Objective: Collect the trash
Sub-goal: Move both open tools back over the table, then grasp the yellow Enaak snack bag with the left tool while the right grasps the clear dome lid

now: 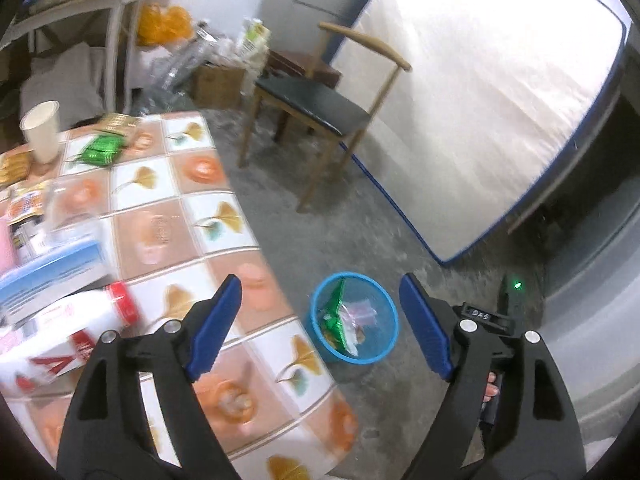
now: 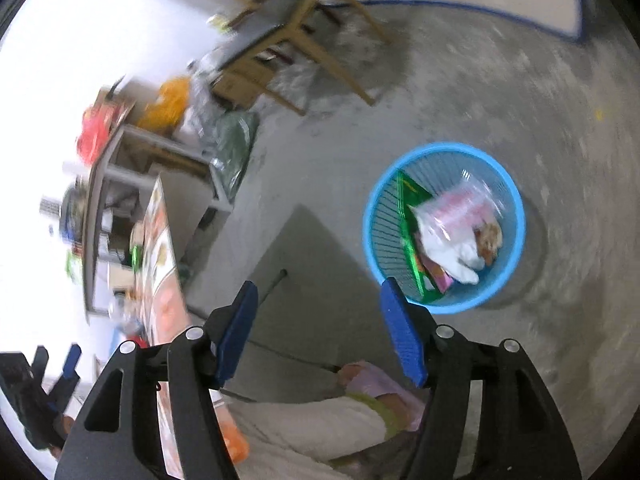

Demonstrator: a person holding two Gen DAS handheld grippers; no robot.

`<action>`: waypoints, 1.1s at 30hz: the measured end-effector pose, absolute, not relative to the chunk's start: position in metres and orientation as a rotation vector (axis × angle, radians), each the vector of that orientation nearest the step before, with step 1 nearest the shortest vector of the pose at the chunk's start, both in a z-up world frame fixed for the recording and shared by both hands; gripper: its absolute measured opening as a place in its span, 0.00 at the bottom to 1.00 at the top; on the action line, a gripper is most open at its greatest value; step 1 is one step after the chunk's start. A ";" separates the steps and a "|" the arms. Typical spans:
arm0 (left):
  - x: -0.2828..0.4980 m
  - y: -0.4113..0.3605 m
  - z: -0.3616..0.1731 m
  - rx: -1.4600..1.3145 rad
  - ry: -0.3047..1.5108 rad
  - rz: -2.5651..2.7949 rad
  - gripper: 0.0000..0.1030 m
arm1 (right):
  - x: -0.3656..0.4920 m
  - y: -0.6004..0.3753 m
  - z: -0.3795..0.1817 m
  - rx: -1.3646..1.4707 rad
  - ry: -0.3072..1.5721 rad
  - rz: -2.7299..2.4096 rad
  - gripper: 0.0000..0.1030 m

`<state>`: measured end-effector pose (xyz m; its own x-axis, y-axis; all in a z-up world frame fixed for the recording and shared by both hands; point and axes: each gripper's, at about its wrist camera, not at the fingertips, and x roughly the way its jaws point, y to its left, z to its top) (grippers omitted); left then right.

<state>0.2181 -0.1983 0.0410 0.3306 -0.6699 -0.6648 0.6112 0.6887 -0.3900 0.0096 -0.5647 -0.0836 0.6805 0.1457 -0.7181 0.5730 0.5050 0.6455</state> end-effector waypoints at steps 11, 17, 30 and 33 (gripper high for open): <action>0.228 -0.064 0.047 -0.214 0.804 -0.653 0.75 | 0.094 -0.463 -0.006 0.752 0.891 -0.057 0.62; 0.254 0.012 0.057 -0.284 0.787 -0.528 0.79 | 0.151 -0.399 0.023 0.627 0.932 0.075 0.62; 0.450 0.049 0.035 -0.141 1.050 -0.428 0.85 | 0.308 -0.263 0.071 0.386 0.943 0.336 0.74; 0.499 0.044 0.001 -0.169 1.183 -0.417 0.85 | 0.345 -0.245 0.060 0.348 0.991 0.362 0.74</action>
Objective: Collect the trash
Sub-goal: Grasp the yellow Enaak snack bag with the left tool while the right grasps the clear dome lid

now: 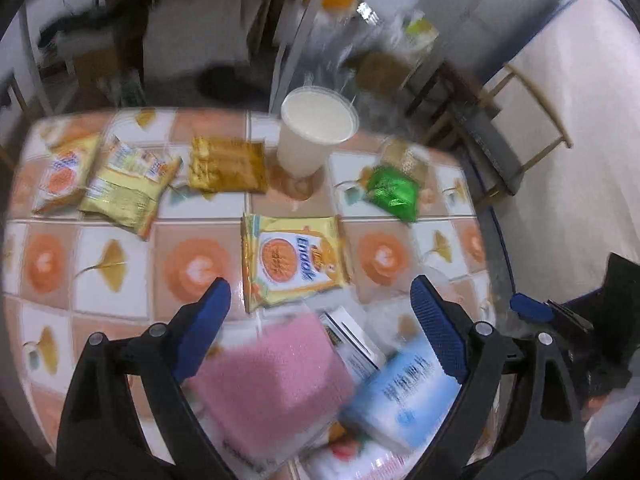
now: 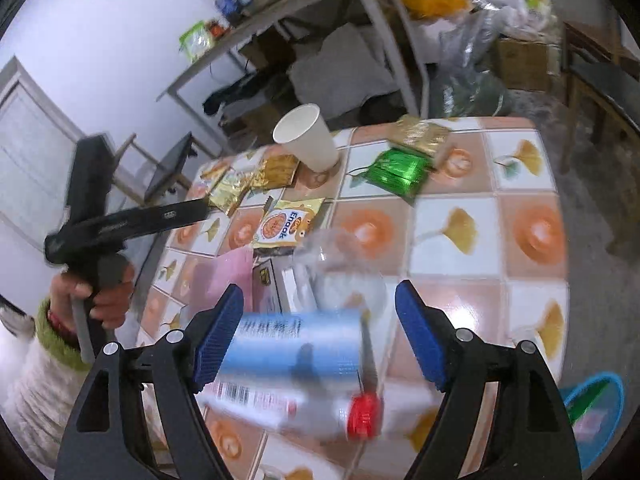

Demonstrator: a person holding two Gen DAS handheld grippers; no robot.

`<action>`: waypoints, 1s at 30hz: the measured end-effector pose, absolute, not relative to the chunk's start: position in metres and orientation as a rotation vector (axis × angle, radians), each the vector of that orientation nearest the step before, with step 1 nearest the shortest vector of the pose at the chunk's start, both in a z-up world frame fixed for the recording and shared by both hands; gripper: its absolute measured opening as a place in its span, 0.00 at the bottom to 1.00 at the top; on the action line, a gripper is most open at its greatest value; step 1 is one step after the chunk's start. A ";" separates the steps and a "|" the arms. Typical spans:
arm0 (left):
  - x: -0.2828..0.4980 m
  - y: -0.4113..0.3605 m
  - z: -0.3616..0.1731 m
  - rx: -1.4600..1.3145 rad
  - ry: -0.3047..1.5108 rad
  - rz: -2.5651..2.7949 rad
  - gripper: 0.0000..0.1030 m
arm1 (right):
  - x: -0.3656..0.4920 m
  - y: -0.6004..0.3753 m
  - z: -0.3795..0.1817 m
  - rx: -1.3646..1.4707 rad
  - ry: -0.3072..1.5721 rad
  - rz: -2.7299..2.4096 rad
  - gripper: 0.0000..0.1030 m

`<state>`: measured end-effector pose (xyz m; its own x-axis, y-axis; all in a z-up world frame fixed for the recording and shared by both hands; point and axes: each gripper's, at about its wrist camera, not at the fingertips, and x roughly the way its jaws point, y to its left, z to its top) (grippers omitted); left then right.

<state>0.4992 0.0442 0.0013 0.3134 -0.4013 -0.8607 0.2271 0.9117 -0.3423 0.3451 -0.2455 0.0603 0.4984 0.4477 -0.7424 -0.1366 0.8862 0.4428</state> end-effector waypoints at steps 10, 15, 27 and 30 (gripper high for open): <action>0.555 0.038 -0.073 -0.106 1.360 -0.338 0.52 | 0.407 -0.218 0.021 0.267 1.113 0.364 0.74; 0.552 0.035 -0.076 -0.042 1.364 -0.319 0.30 | 0.417 -0.207 0.011 0.231 1.141 0.383 0.74; 0.542 0.031 -0.063 -0.068 1.284 -0.348 0.05 | 0.421 -0.188 -0.003 0.141 1.148 0.351 0.64; 0.539 0.032 -0.052 -0.091 1.257 -0.351 0.05 | 0.419 -0.193 -0.001 0.161 1.131 0.333 0.64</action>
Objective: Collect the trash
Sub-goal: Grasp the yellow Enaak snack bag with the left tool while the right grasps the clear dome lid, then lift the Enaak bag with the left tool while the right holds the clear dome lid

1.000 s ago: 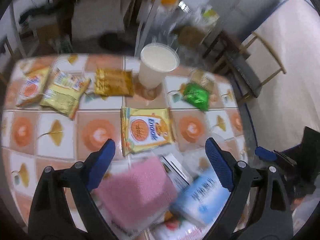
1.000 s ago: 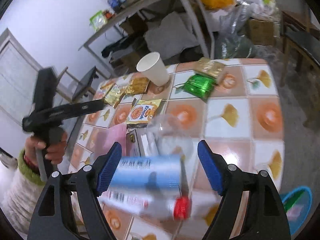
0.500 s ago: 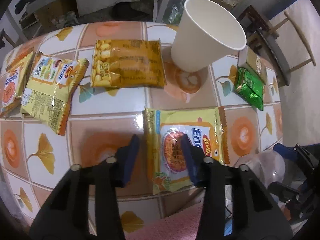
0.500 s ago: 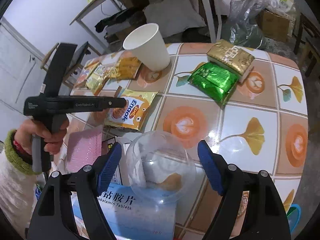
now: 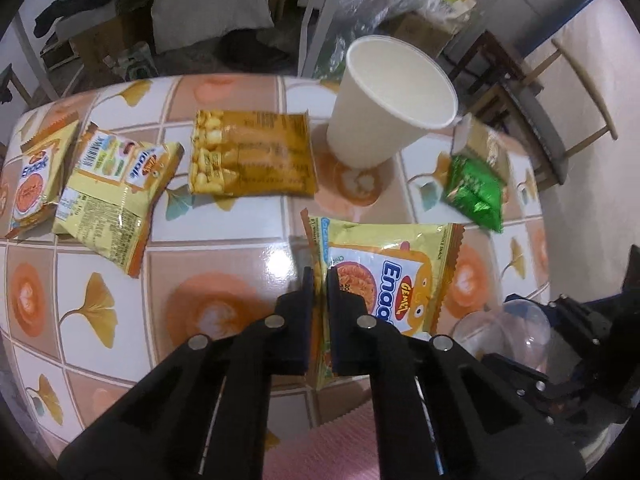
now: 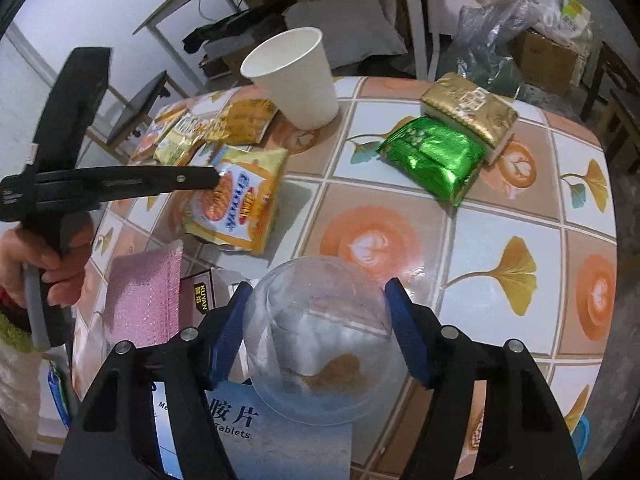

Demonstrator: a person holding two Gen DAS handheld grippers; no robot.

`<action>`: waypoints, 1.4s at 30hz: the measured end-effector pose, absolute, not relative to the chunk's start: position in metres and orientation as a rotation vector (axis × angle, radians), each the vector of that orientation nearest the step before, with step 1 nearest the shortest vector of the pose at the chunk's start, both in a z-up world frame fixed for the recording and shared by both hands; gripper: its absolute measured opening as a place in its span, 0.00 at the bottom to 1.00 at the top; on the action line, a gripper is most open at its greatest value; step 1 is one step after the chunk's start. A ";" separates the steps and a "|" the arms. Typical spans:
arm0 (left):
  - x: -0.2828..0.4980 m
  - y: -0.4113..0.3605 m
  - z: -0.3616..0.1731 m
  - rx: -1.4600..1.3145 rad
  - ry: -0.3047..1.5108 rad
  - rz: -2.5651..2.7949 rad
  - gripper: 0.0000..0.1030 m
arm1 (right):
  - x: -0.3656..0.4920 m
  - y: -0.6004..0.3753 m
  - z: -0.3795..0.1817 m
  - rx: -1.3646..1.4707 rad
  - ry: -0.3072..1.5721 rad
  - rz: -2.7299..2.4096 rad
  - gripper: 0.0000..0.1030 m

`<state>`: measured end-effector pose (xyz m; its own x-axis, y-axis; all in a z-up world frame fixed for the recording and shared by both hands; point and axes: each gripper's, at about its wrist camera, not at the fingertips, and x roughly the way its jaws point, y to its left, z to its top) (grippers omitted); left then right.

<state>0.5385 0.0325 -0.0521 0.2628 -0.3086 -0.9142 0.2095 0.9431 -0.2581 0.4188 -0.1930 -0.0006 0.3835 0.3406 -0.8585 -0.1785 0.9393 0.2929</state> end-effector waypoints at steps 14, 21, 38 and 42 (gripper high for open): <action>0.489 0.032 0.044 -0.101 1.004 -0.393 0.04 | 0.384 -0.233 0.062 0.246 0.946 0.307 0.64; 0.441 0.016 0.081 -0.084 0.932 -0.430 0.04 | 0.343 -0.260 0.094 0.280 0.870 0.297 0.64; 0.279 -0.021 0.078 -0.108 0.883 -0.420 0.04 | 0.207 -0.302 0.088 0.352 0.885 0.279 0.64; 0.247 -0.024 0.056 -0.135 0.905 -0.400 0.04 | 0.179 -0.305 0.066 0.368 0.930 0.266 0.64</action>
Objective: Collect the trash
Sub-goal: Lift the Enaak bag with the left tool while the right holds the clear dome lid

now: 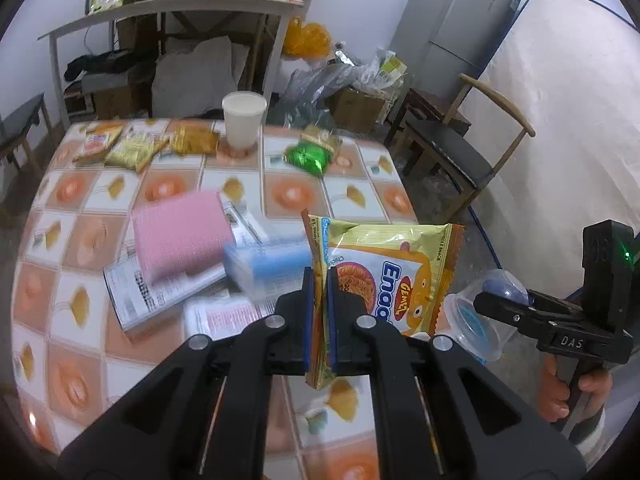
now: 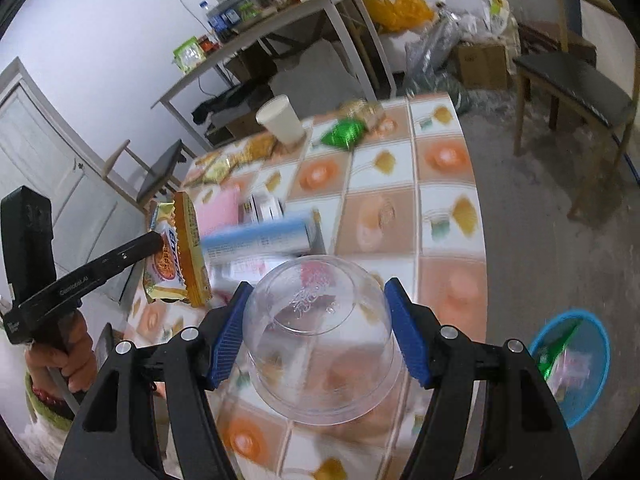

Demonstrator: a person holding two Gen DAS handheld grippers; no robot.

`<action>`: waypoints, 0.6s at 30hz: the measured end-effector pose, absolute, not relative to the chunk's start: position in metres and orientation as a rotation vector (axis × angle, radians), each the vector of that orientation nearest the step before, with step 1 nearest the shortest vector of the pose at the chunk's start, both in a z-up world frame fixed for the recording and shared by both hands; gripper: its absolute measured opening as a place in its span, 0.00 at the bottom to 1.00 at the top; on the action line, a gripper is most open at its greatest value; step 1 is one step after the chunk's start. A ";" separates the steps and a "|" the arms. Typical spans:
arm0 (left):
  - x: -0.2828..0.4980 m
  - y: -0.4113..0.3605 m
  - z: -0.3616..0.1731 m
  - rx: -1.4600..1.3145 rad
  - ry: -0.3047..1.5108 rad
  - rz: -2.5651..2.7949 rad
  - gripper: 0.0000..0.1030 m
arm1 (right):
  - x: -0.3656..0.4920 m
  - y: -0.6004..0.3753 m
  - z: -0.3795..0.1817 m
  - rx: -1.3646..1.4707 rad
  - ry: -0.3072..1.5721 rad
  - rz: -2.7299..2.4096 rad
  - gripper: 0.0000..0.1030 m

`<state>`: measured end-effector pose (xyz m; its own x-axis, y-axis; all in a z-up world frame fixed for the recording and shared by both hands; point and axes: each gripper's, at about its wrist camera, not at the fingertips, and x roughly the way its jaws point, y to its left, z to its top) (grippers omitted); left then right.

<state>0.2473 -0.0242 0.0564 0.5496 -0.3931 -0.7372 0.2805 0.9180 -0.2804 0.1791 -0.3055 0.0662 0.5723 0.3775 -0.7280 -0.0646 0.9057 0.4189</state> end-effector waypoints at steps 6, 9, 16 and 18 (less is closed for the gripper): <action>0.206 -0.042 0.037 -0.067 0.895 -0.374 0.04 | 0.146 -0.312 0.046 0.406 0.959 0.235 0.64; 0.190 -0.050 0.035 -0.033 0.875 -0.369 0.04 | 0.134 -0.313 0.042 0.416 0.961 0.225 0.64; 0.161 -0.057 0.040 0.003 0.821 -0.375 0.05 | 0.107 -0.308 0.047 0.411 0.938 0.224 0.64; 0.153 -0.057 0.043 0.015 0.803 -0.372 0.05 | 0.101 -0.307 0.051 0.404 0.930 0.224 0.64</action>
<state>0.1533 -0.0574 0.0427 0.6331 -0.3197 -0.7050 0.3311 0.9351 -0.1267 0.1009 -0.3067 0.0509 0.5823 0.3572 -0.7303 -0.0141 0.9026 0.4302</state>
